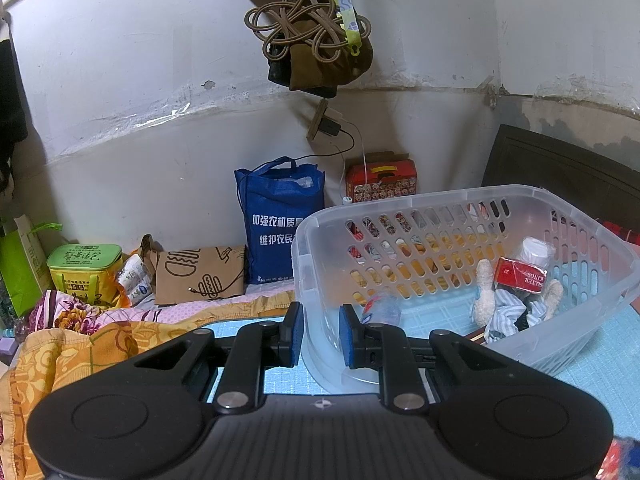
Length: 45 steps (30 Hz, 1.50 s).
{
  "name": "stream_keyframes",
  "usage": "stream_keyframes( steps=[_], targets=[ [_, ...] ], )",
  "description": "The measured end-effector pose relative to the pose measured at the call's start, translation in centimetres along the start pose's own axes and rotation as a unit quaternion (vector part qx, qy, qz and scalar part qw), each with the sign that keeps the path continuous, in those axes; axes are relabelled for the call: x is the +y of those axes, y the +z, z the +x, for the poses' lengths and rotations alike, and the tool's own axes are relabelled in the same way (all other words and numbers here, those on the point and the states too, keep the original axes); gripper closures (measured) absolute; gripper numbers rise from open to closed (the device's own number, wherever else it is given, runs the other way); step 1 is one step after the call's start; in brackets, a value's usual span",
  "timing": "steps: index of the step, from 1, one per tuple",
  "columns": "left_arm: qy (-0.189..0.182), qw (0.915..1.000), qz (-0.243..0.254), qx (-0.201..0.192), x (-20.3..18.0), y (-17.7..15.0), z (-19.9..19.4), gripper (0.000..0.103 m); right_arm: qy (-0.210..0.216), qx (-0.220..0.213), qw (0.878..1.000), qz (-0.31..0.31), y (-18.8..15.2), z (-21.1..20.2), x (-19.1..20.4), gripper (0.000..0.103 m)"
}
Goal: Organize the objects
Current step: 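Carry the red candy over the basket and open the right tool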
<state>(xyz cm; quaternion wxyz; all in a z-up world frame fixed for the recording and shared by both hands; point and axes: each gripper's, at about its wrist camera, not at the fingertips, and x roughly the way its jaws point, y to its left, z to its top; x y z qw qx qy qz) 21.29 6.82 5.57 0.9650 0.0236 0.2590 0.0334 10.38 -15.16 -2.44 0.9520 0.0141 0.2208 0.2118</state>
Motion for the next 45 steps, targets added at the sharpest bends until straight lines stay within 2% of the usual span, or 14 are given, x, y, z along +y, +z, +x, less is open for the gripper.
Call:
stream_keyframes(
  steps=[8,15,20,24,29,33,37,38,39,40,42,45],
  targets=[
    [-0.002,1.0,-0.002,0.001,0.0,0.0,0.0,0.08,-0.004,-0.024,1.0,-0.007,2.8,-0.8,-0.8,0.052],
    [-0.002,1.0,-0.003,0.001,0.0,0.1,0.1,0.08,0.004,-0.033,0.999,-0.025,4.4,-0.5,0.2,0.052],
    [0.0,1.0,0.0,0.0,0.0,0.1,0.1,0.08,0.002,-0.064,0.997,-0.053,8.2,-0.5,1.0,0.052],
    [-0.003,1.0,-0.007,0.003,0.2,0.1,0.1,0.078,-0.007,-0.072,0.994,-0.087,11.6,1.2,2.3,0.052],
    [-0.006,0.9999,-0.012,0.003,0.4,0.1,0.1,0.078,-0.013,-0.035,0.995,-0.092,14.2,5.9,2.3,0.052],
    [-0.009,0.9999,-0.014,0.004,0.4,0.1,0.1,0.079,-0.02,-0.002,0.997,-0.076,14.4,9.4,1.3,0.052],
    [-0.008,0.9999,-0.013,0.003,0.5,0.0,0.2,0.079,-0.01,0.003,0.998,-0.06,14.1,10.5,0.4,0.051],
    [-0.008,0.9999,-0.012,0.003,0.4,0.1,0.2,0.079,-0.014,-0.002,0.998,-0.068,14.2,10.5,0.5,0.036],
    [-0.007,0.9999,-0.011,0.003,0.4,0.1,0.2,0.079,-0.021,-0.008,0.997,-0.076,14.3,10.5,0.6,0.008],
    [-0.007,0.9999,-0.011,0.003,0.5,0.1,0.3,0.079,-0.031,-0.024,0.996,-0.076,14.4,10.1,0.7,0.0],
    [-0.007,0.9999,-0.012,0.003,0.4,0.1,0.2,0.079,-0.042,-0.063,0.995,-0.059,14.3,8.6,0.2,0.0],
    [-0.006,0.9999,-0.01,0.003,0.4,0.0,0.2,0.079,-0.037,-0.066,0.997,-0.028,13.5,6.7,-1.1,0.0]
  ],
)
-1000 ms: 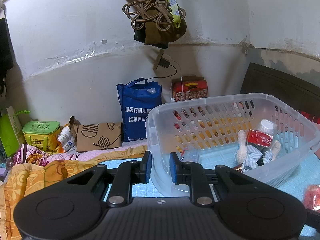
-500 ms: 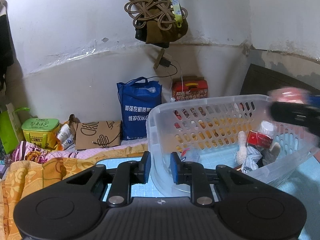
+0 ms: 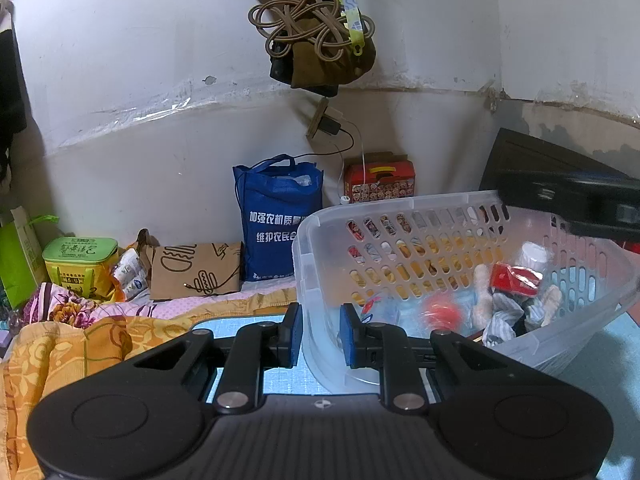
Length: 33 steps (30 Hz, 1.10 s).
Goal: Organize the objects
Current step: 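Carry the red candy over the basket and open the right tool, then grasp the purple carton with the right tool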
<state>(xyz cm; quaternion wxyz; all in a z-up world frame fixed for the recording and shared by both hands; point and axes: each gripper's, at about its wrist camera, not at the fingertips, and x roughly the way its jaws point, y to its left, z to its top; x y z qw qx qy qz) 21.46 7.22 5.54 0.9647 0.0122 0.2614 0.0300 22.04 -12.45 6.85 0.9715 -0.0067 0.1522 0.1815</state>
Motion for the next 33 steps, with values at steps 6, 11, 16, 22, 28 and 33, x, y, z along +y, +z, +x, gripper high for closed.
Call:
stream_keyframes(
  steps=[6,11,16,22,28,33],
  targets=[
    [-0.004,1.0,-0.002,-0.002,0.2,0.0,-0.1,0.079,-0.014,-0.003,0.999,0.03,-4.9,-4.3,-1.3,0.0],
    [0.0,1.0,0.002,-0.003,-0.1,-0.1,-0.3,0.081,-0.024,0.001,1.0,-0.015,-8.8,-6.6,1.5,0.0],
    [0.002,1.0,0.003,-0.003,-0.2,0.1,-0.3,0.081,-0.005,0.014,1.0,-0.013,-11.2,-7.0,3.0,0.0],
    [0.0,1.0,0.003,-0.004,-0.2,0.1,-0.5,0.081,0.011,0.051,0.999,-0.003,-12.8,-5.4,4.0,0.0],
    [0.001,1.0,0.005,-0.003,-0.2,0.1,-0.3,0.081,0.013,0.059,0.998,-0.015,-13.0,-4.3,5.0,0.013],
    [0.002,1.0,0.006,-0.004,-0.3,0.1,-0.2,0.081,0.011,0.061,0.998,-0.02,-12.9,-3.8,5.7,0.022]
  ],
)
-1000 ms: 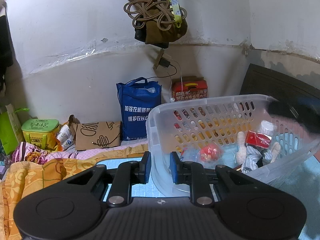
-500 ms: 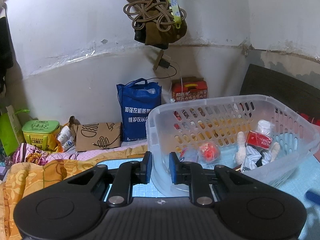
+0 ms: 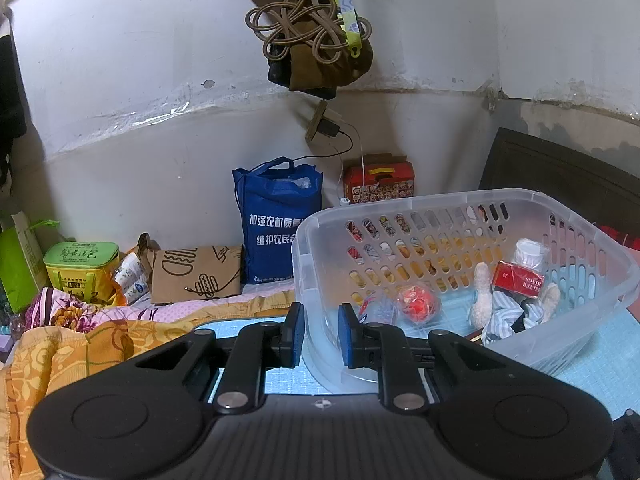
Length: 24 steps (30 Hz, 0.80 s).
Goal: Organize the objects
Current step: 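Grasp the purple carton with the right tool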
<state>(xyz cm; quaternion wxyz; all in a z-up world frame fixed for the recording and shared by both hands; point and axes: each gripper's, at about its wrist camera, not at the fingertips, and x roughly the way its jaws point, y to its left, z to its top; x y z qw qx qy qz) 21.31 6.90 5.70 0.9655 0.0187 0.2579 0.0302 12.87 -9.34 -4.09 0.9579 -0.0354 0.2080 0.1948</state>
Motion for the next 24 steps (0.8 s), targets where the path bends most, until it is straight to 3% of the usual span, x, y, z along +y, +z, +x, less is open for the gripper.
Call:
stream_keyframes(
  steps=[4,11,24],
  targets=[
    [0.001,1.0,0.001,0.0,-0.1,-0.1,0.0,0.081,0.003,0.008,1.0,-0.007,0.2,0.7,0.6,0.029],
    [0.002,1.0,0.003,0.0,-0.1,-0.1,0.0,0.081,0.014,0.018,1.0,0.003,0.0,1.0,0.4,0.056],
    [0.003,1.0,0.002,0.001,0.0,-0.1,0.0,0.08,0.015,-0.031,0.999,0.016,-0.5,-0.7,0.0,0.058]
  ],
)
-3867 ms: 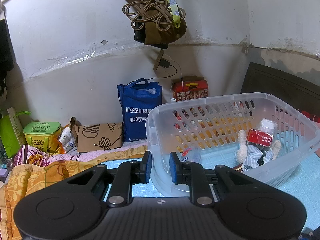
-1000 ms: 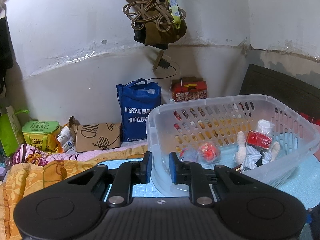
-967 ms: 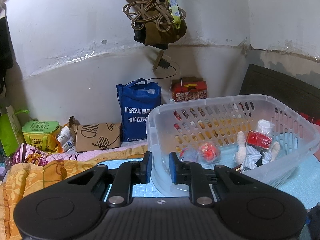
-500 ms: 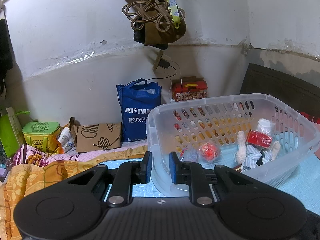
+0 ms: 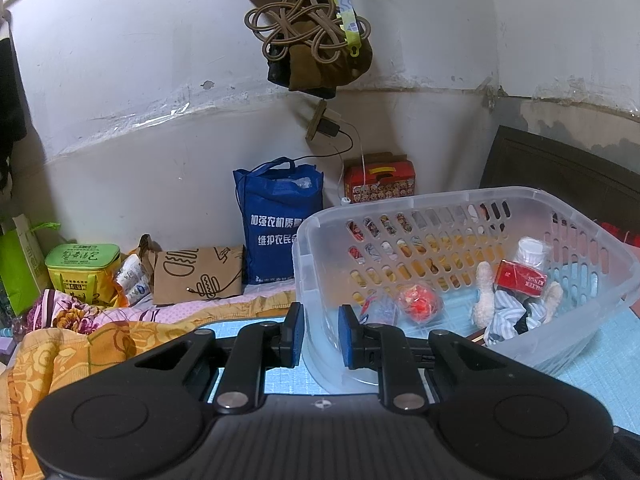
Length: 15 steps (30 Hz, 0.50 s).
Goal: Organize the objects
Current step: 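Grasp the purple carton with the right tool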
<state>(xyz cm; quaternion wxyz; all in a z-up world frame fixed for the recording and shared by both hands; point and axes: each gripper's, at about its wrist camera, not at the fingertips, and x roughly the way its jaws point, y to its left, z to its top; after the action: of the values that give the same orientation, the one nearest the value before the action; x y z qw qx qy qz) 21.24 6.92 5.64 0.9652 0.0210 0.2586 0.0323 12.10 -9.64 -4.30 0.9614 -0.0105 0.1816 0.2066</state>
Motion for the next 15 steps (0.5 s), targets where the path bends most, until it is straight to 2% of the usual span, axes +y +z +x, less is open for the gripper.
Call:
stream_keyframes(
  steps=[15],
  targets=[
    [0.001,1.0,0.0,-0.001,0.26,0.12,-0.05,0.081,0.023,-0.012,1.0,0.012,0.06,-0.85,-0.84,0.058]
  ],
)
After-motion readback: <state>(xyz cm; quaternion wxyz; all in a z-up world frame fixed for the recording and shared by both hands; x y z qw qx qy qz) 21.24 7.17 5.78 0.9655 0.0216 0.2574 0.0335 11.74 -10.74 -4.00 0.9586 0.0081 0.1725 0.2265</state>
